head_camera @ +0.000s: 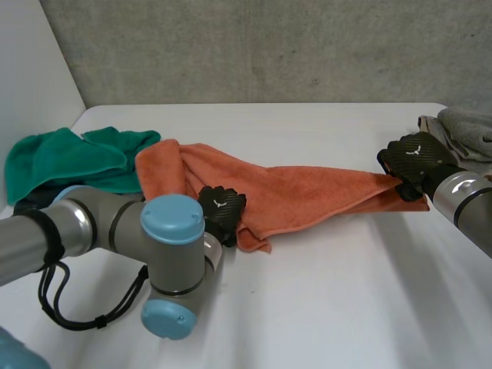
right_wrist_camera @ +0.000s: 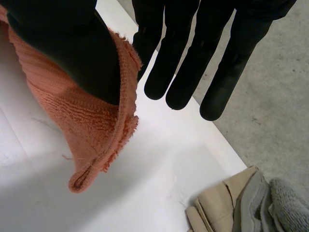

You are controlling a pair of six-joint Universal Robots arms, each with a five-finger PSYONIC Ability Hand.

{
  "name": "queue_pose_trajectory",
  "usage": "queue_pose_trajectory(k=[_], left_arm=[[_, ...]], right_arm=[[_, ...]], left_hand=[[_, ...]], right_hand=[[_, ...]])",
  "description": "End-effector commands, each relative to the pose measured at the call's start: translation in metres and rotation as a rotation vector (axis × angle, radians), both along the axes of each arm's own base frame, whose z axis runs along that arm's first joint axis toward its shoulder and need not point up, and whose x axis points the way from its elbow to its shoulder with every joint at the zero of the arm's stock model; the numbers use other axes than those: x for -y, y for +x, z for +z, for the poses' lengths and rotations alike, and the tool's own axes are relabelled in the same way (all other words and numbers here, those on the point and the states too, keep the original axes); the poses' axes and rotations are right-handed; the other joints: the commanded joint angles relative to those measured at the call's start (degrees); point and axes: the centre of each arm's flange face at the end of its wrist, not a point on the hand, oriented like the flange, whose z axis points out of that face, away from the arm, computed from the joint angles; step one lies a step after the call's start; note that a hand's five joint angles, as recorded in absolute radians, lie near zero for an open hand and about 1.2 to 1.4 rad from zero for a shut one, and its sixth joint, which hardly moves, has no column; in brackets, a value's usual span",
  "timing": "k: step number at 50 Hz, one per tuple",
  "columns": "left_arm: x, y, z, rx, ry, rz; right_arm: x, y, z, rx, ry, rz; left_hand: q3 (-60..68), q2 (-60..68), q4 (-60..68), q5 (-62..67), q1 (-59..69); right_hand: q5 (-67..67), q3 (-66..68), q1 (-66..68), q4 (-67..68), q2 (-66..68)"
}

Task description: Fold the laundry.

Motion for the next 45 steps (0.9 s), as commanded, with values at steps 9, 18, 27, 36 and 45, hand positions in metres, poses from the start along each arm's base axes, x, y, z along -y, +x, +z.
queue_pose_trajectory(k=[9,18,27,36,45], left_arm=[[-0.001,0.007,0.054,-0.022,-0.06,0.014],[-0.015,0.054,0.186,-0.134,-0.226,0.08],[-0.028,0.092,0.213,0.09,-0.217,0.093],[-0.021,0.087,0.155,0.295,-0.085,0.039],[0.036,0.062,0.128,0.328,-0.107,0.047]], right_arm=[[0.005,-0.015,0.035,0.006,-0.094,-0.05],[-0.021,-0.027,0.12,-0.001,-0.194,-0.075],[-0.054,-0.036,0.154,-0.172,-0.196,-0.06],[-0.048,-0.009,0.102,-0.293,-0.021,0.056],[0.003,0.012,0.064,-0.354,-0.028,-0.013]], left_hand=[[25.4,25.3,25.5,26.1,24.7],[25.4,25.3,25.5,26.1,24.7],[25.4,25.3,25.5,26.1,24.7],[25.4,25.3,25.5,26.1,24.7],[25.4,25.3,25.5,26.1,24.7]], right_hand=[[13.0,11.7,14.9,11.5,12.0],[13.0,11.7,14.9,11.5,12.0],[13.0,11.7,14.9,11.5,12.0],[13.0,11.7,14.9,11.5,12.0],[13.0,11.7,14.9,11.5,12.0]])
